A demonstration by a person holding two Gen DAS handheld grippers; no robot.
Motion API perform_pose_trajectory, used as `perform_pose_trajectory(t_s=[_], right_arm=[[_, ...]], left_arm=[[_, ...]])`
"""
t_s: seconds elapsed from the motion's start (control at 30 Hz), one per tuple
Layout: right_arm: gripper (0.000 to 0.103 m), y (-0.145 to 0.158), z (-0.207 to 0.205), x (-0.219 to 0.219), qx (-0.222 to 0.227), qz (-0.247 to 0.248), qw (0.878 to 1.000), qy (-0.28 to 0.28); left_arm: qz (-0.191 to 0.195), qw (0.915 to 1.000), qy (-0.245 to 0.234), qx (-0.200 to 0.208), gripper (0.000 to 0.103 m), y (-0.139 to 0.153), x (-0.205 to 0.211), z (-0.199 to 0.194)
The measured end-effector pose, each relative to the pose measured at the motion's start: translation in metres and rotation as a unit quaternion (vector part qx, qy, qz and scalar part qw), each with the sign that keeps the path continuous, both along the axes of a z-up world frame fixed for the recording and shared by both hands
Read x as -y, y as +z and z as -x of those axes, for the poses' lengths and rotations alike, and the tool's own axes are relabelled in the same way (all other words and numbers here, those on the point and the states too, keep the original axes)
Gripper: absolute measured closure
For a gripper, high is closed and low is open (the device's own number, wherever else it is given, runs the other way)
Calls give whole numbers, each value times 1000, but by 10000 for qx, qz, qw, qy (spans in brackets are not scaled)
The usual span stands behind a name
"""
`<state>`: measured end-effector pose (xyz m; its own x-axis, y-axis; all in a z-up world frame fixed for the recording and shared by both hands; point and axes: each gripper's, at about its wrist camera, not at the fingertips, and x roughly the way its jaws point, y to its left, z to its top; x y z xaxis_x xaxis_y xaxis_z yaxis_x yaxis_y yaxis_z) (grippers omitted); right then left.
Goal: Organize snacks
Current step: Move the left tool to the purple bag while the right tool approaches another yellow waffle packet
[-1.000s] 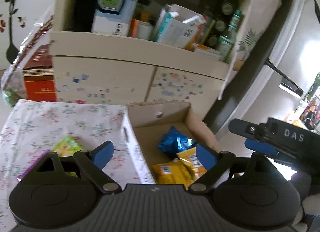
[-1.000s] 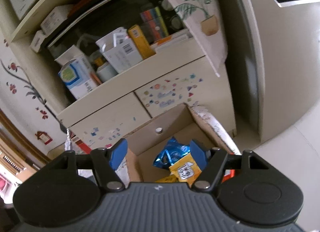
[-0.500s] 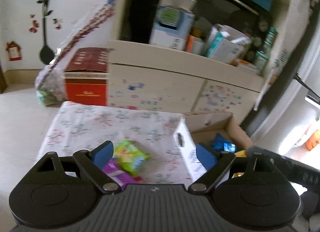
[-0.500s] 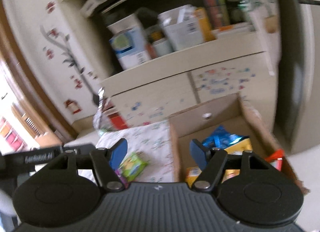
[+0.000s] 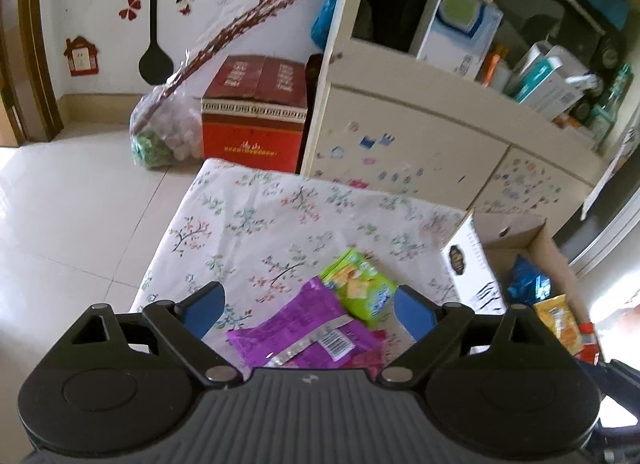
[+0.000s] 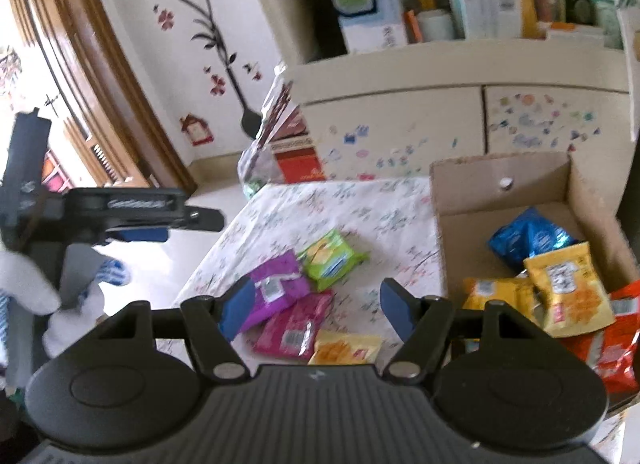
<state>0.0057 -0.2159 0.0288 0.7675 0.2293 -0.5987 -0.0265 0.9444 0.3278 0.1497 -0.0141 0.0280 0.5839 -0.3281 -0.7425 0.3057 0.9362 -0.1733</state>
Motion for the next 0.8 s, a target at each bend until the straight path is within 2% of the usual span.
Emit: perform_pose_trajectory(t_s=[0.17, 0.33, 0.6, 0.8], right_arm=[[32, -13, -2, -19, -217, 134, 9993, 276], [32, -29, -5, -32, -503, 156, 9978, 409], [30, -59, -15, -37, -1078, 217, 9939, 114], [30, -73, -22, -39, -1187, 397, 9921, 9]], left_arm=[[-56, 9990, -428, -82, 9, -21, 4, -7], [-410, 9968, -671, -173, 9, -50, 8, -13], [-555, 9911, -1170, -311, 9, -78, 5, -20], [-667, 9855, -1529, -319, 9, -93, -1, -23]])
